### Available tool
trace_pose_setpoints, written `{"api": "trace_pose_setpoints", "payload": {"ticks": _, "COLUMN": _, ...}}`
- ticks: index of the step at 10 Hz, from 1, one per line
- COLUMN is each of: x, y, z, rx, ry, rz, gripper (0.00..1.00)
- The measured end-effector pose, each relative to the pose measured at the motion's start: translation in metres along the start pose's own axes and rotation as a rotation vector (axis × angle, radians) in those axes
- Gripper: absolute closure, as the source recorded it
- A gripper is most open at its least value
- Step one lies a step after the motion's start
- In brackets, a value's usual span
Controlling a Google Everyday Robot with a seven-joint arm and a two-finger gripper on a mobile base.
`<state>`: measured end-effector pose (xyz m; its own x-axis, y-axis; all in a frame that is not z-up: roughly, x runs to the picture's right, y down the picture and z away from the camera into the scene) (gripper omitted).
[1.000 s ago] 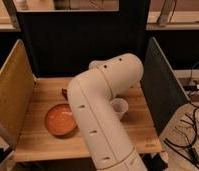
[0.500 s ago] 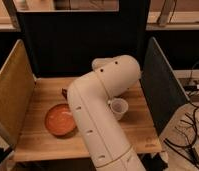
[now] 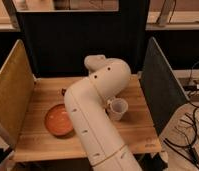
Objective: Wipe the white sponge on the table
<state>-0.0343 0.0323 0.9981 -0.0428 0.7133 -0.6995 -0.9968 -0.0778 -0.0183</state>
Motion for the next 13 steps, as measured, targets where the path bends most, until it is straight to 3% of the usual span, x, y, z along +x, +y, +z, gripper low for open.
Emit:
{"api": "trace_pose_setpoints", "payload": {"ticks": 3, "x": 0.019, "y": 0.032, "z": 0.007, "rx": -0.048, "ry": 0.035, "rz": -0.064, "gripper": 1.0}}
{"api": "trace_pose_setpoints", "payload": {"ticks": 6, "x": 0.05, "y": 0.036, "z": 0.014, "rx": -0.066, "ry": 0.087, "rz": -0.084, "gripper": 1.0}}
{"api": "trace_pose_setpoints", "payload": {"ticks": 10, "x": 0.079, "y": 0.013, "z": 0.02, "rx": -0.04, "ry": 0.136, "rz": -0.06, "gripper": 1.0}}
{"api": "trace_pose_setpoints", "payload": {"ticks": 13, "x": 0.075, "y": -0.027, "z": 0.015, "rx": 0.015, "ry": 0.126, "rz": 0.021, "gripper": 1.0}}
